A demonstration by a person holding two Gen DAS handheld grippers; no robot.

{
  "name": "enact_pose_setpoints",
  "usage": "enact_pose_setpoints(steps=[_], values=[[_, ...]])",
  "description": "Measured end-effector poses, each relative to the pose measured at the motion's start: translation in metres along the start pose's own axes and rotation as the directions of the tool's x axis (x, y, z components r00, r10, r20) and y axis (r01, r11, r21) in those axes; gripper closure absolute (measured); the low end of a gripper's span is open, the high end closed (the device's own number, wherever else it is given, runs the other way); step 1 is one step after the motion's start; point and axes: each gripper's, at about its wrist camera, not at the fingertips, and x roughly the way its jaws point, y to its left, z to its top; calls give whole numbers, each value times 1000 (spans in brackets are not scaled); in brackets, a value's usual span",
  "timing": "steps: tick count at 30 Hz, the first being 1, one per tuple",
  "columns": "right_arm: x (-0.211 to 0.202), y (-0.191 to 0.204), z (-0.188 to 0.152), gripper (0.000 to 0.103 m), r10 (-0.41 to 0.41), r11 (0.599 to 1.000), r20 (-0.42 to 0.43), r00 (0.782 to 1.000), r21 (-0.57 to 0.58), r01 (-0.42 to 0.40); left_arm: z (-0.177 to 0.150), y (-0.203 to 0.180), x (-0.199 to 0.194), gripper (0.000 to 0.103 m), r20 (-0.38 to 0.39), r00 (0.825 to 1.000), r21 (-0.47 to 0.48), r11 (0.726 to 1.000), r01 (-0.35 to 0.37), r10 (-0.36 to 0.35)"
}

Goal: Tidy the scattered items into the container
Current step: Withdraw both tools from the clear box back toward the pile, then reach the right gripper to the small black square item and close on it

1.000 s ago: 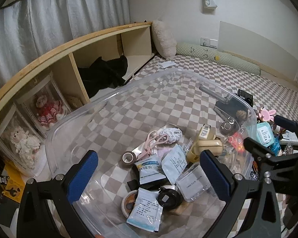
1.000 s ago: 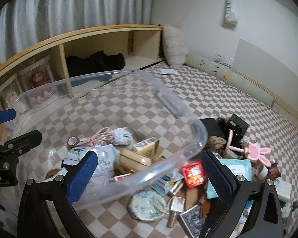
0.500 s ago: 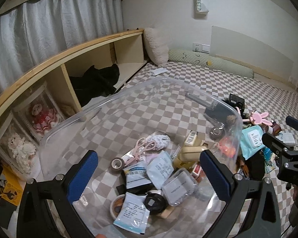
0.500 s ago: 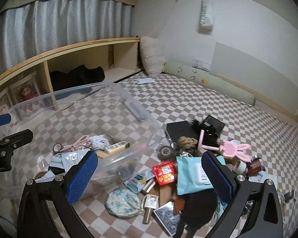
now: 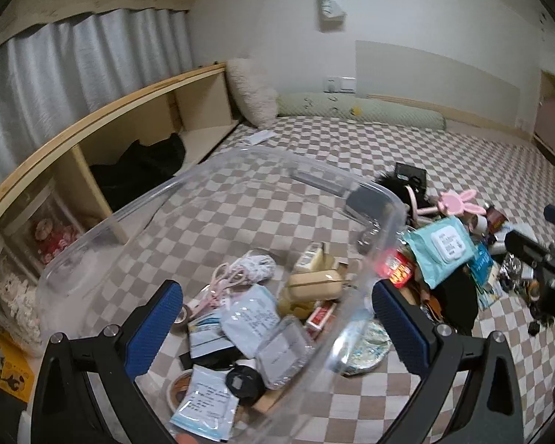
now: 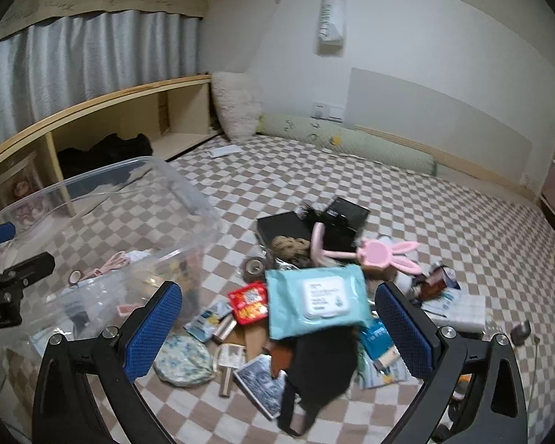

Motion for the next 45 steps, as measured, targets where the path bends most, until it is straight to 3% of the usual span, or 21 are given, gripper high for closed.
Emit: enact_pose_setpoints(steps=[23,33,45], values=[[-9,-102,-57,0,-122,982,-79,989,134,131,-16,-98,20,0,-27,997,130,988,78,-75],[-6,-118,-98,0,-128,977,-137,982,150,148,-32,-131,23,0,-37,992,191,973,127,-122],[2,-134,-143,0,-127,967,-211,969,191,168,-60,-159,34,0,-110,969,217,947,239,-219]])
